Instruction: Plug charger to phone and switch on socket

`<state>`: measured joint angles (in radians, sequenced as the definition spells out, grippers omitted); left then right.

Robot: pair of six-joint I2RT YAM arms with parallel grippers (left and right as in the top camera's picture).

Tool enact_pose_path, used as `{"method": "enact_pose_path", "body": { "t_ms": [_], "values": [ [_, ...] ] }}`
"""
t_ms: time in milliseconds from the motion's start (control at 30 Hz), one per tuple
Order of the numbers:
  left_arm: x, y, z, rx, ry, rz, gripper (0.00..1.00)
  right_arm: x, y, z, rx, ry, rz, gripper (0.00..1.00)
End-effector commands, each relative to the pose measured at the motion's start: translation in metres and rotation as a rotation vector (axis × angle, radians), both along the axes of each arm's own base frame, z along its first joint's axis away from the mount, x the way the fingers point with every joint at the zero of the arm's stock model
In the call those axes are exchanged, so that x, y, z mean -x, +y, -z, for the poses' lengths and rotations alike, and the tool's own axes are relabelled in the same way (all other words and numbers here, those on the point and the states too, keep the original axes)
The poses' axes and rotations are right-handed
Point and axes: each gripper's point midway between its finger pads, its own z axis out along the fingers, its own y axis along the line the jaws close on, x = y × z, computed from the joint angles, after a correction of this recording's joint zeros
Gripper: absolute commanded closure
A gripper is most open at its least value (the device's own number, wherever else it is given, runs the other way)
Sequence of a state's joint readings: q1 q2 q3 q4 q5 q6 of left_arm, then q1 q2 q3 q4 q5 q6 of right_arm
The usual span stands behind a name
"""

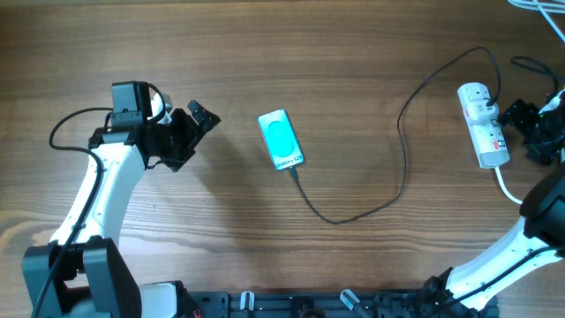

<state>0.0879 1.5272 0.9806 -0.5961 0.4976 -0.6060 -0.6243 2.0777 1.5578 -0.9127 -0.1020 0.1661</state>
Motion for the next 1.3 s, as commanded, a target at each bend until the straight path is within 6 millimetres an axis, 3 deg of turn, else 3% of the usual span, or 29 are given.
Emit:
{"method": "enact_pose_path", "body": {
  "t_ms": [0, 167, 300, 433, 867, 967, 1067, 1133, 1200, 1267],
  "values": [
    [-0.001, 0.003, 0.001, -0.013, -0.005, 0.007, 0.00, 0.008, -0.022, 0.000, 0.121, 0.073, 0.010, 0.01],
    [-0.001, 0.003, 0.001, -0.013, -0.005, 0.007, 0.00, 0.001, -0.031, -0.001, 0.159, 0.047, 0.017, 0.00],
    [-0.001, 0.003, 0.001, -0.013, -0.005, 0.007, 0.00, -0.033, -0.055, -0.014, 0.262, -0.100, 0.030, 0.00],
    [-0.001, 0.003, 0.001, -0.013, -0.005, 0.007, 0.00, -0.055, -0.071, -0.026, 0.331, -0.199, 0.040, 0.00],
    [-0.001, 0.003, 0.000, -0.013, -0.008, 0.007, 0.00, -0.060, -0.075, -0.030, 0.348, -0.223, 0.042, 0.00],
    [-0.001, 0.003, -0.019, -0.020, -0.069, 0.006, 0.00, -0.060, -0.075, -0.030, 0.347, -0.223, 0.042, 0.00],
    [-0.003, 0.044, -0.053, -0.251, -0.188, -0.122, 0.00, -0.060, -0.075, -0.030, 0.348, -0.223, 0.042, 0.00],
    [0.008, 0.053, -0.070, -0.306, -0.218, -0.150, 0.00, -0.060, -0.075, -0.030, 0.348, -0.223, 0.042, 0.00],
    [0.019, 0.055, -0.068, -0.325, -0.185, -0.156, 0.00, -0.060, -0.075, -0.030, 0.348, -0.223, 0.042, 0.00],
    [0.014, 0.059, -0.068, -0.342, -0.208, -0.171, 0.00, -0.060, -0.075, -0.030, 0.347, -0.223, 0.042, 0.00]
  ]
}}
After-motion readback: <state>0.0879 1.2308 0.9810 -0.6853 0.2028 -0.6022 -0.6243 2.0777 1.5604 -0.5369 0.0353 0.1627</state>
